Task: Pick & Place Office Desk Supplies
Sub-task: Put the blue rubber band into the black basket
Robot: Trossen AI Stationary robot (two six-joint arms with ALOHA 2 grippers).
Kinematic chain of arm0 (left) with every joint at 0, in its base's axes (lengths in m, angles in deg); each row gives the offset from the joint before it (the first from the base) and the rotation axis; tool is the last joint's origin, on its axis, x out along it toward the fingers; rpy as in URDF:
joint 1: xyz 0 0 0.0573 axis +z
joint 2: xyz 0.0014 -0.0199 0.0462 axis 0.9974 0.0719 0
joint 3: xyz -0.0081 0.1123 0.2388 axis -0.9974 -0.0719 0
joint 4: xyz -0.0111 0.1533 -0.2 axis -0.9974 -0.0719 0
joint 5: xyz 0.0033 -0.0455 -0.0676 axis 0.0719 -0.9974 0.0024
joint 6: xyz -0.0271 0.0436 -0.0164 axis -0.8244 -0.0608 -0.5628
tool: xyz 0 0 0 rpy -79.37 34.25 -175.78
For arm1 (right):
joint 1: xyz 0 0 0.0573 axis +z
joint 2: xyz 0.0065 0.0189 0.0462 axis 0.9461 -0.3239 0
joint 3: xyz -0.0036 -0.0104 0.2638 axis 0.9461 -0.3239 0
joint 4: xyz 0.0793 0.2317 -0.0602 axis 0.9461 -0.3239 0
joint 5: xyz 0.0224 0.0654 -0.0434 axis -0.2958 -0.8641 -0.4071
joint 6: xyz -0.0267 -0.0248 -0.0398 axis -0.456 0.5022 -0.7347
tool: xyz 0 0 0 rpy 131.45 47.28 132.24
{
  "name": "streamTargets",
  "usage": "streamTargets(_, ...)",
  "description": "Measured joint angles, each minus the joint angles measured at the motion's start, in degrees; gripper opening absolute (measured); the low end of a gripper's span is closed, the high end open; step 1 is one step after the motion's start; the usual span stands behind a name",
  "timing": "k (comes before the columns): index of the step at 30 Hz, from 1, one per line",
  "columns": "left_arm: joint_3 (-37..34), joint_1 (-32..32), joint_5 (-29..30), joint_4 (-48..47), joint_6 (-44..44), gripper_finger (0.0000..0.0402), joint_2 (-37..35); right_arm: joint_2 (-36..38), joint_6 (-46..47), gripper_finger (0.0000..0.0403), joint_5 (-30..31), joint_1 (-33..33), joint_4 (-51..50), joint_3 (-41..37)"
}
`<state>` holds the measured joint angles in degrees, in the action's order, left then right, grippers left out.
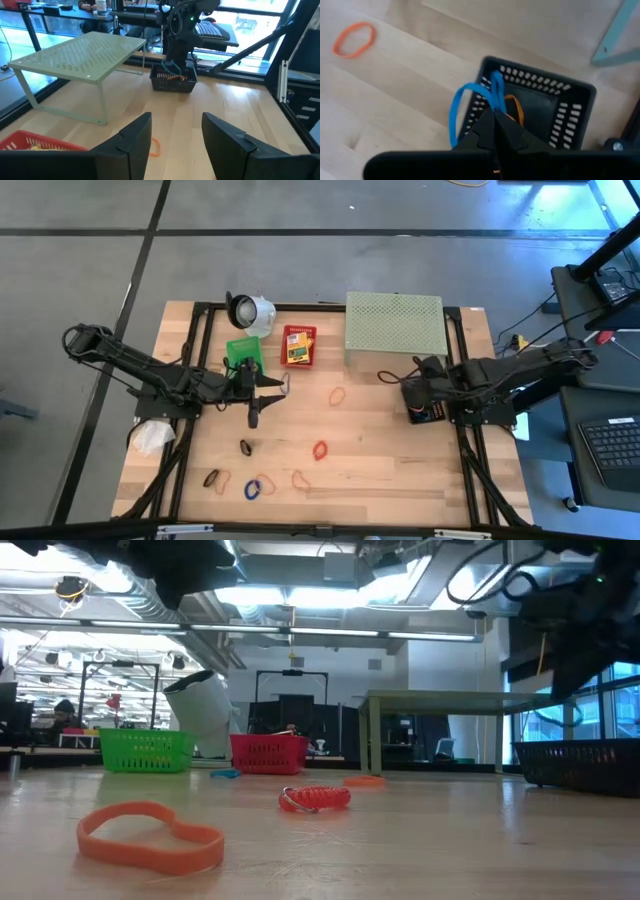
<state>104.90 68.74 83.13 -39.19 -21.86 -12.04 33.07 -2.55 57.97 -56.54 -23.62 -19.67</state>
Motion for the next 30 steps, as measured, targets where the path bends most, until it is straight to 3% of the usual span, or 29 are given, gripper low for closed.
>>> streamTargets(11,0.0,0.0,0.0,0.0,0.0,0.0169,0.0,0.1,3.1,0.0,-1.6,0.6,-1.6,-2.6)
streamTargets(17,0.0,0.0,0.0,0.0,0.0,0.0169,0.0,-0.1,2.1,0.0007,-5.8,0.6,-1.5,-2.6)
streamTargets(23,0.0,0.0,0.0,0.0,0.0,0.0169,0.0,-0.1,2.6,0.0056,-7.5,0.6,-1.4,-2.6)
streamTargets(30,0.0,0.0,0.0,0.0,0.1,0.0169,0.0,-0.1,2.8,0.0148,-7.6,0.6,0.0,-2.6)
